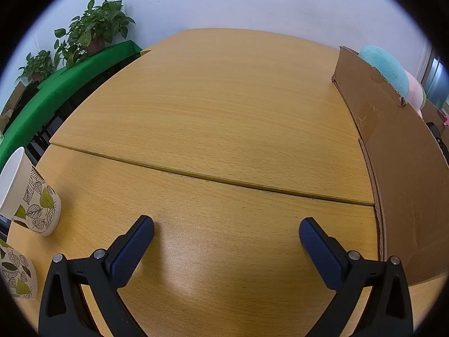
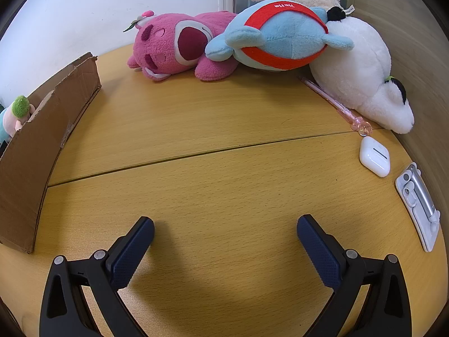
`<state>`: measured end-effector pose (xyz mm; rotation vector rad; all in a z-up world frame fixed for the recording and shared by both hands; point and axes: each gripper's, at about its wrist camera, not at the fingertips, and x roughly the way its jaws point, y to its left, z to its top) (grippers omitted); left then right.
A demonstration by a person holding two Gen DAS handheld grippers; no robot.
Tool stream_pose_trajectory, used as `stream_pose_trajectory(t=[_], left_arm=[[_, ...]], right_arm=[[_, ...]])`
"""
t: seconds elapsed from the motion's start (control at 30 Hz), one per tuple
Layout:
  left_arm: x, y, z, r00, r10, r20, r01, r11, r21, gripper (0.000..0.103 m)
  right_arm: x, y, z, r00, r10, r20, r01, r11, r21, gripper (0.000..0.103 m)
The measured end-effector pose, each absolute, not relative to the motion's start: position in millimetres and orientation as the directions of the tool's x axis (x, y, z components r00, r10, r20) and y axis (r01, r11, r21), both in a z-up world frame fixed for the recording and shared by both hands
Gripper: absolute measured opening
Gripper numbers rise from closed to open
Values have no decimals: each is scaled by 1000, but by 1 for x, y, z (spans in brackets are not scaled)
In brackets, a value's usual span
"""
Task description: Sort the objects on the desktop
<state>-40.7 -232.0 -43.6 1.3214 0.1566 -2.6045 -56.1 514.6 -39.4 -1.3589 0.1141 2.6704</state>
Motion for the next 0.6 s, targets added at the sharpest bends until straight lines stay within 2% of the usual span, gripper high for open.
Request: stream_pose_trajectory(t=[0.6], left_arm=[[-40,-233,-44,-573,-142,-807,238,-971,2,103]], right_arm=[[-56,515,-40,-581,94,-809,-162,-987,2,103]])
